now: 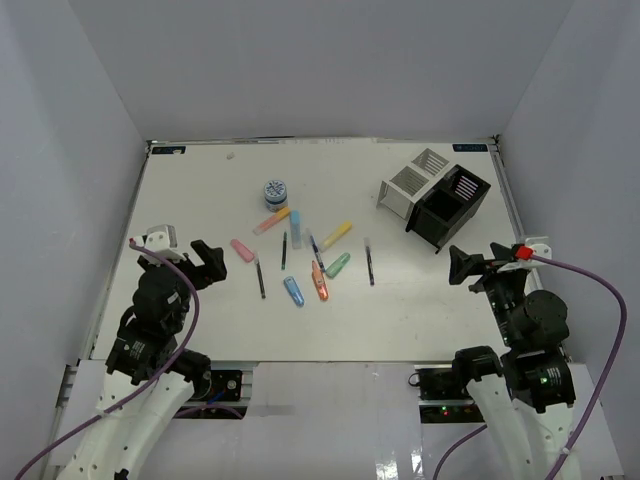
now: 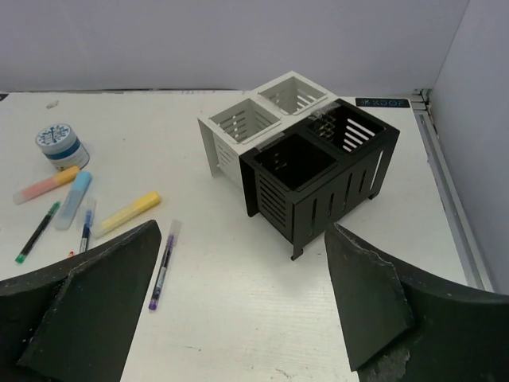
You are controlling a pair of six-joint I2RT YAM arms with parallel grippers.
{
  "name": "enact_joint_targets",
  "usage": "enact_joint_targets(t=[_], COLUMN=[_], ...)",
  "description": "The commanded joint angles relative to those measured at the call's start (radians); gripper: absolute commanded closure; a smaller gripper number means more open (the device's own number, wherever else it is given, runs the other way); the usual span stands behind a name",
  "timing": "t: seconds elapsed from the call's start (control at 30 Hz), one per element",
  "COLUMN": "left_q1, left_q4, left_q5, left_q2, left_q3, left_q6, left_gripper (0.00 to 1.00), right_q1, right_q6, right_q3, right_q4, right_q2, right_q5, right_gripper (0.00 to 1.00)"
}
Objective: Sort the stationery into containers
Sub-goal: Pick up the stationery from the center of the board.
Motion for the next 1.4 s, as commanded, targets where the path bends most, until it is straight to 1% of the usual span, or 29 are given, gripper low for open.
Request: enact_joint_targets(t=[0.0, 0.17, 0.2, 0.27, 0.37, 0.5, 0.53, 0.6, 0.63, 0.7, 0.73, 0.77, 0.93, 0.97, 1.07, 1.1, 1.17, 1.2, 1.3, 1.37], left_q1=[-0.005, -0.005, -0.005, -0.005, -0.005, -0.005, -0.005, -0.005, -0.005, -0.005, -0.005, -0.005, -0.005, -0.005, -0.005, -0.005, -0.005, -0.005, -0.005, -0.005], left_q4=[0.024, 0.026, 0.026, 0.024, 0.024, 0.032, 0.035, 0.039, 0.044, 0.049, 0.055, 0.056, 0.147, 0.151, 0.153, 0.153, 0.153, 0.154, 0.144, 0.145], left_q5=[-0.006, 0.014, 0.025, 0.033, 0.043, 0.080, 0.102, 0.138, 0.164, 0.168, 0.166, 0.172, 0.189, 0.191, 0.174, 0.171, 0.152, 0.137, 0.099, 0.077], left_q2=[0.006, 0.058, 0.084, 0.131, 0.189, 0.338, 0.420, 0.514, 0.609, 0.700, 0.778, 0.814, 0.987, 1.063, 1.194, 1.279, 1.363, 1.436, 1.560, 1.605], left_q3=[-0.006, -0.004, 0.000, 0.007, 0.033, 0.112, 0.134, 0.207, 0.235, 0.315, 0.341, 0.393, 0.508, 0.536, 0.660, 0.722, 0.784, 0.813, 0.937, 0.971], left_q6=[-0.010, -0.010, -0.011, -0.011, -0.027, -0.053, -0.059, -0.053, -0.042, -0.034, -0.031, -0.028, -0.031, -0.030, -0.034, -0.031, -0.030, -0.025, -0.014, -0.008], left_gripper=[0.02, 0.02, 0.02, 0.02, 0.02, 0.02, 0.02, 0.02, 0.02, 0.02, 0.02, 0.02, 0.02, 0.02, 0.02, 0.02, 0.02, 0.02, 0.02, 0.02], right_q1=[0.004, 0.004, 0.004, 0.004, 0.004, 0.005, 0.004, 0.004, 0.004, 0.004, 0.004, 0.004, 0.004, 0.005, 0.005, 0.005, 0.005, 0.005, 0.005, 0.005], right_q6=[0.017, 0.044, 0.025, 0.011, 0.030, 0.039, 0.040, 0.039, 0.039, 0.037, 0.034, 0.033, 0.028, 0.027, 0.025, 0.027, 0.027, 0.027, 0.025, 0.022], right_q3=[0.006, 0.071, 0.084, 0.124, 0.154, 0.161, 0.160, 0.158, 0.158, 0.160, 0.161, 0.164, 0.209, 0.209, 0.203, 0.198, 0.180, 0.174, 0.161, 0.155], right_q4=[0.029, -0.043, -0.054, -0.085, -0.106, -0.111, -0.111, -0.112, -0.111, -0.111, -0.118, -0.122, -0.160, -0.160, -0.158, -0.157, -0.152, -0.145, -0.143, -0.143], right_q2=[0.052, 0.161, 0.205, 0.250, 0.312, 0.347, 0.350, 0.350, 0.350, 0.353, 0.356, 0.364, 0.393, 0.396, 0.393, 0.393, 0.384, 0.381, 0.365, 0.353], right_q5=[-0.018, -0.035, -0.093, -0.136, -0.124, -0.107, -0.086, -0.070, -0.069, -0.069, -0.067, -0.058, -0.036, -0.038, -0.061, -0.069, -0.088, -0.093, -0.107, -0.107], right_gripper=[0.10, 0.10, 0.10, 0.10, 0.10, 0.10, 0.10, 0.10, 0.10, 0.10, 0.10, 0.10, 0.10, 0.10, 0.10, 0.10, 0.10, 0.10, 0.10, 0.10])
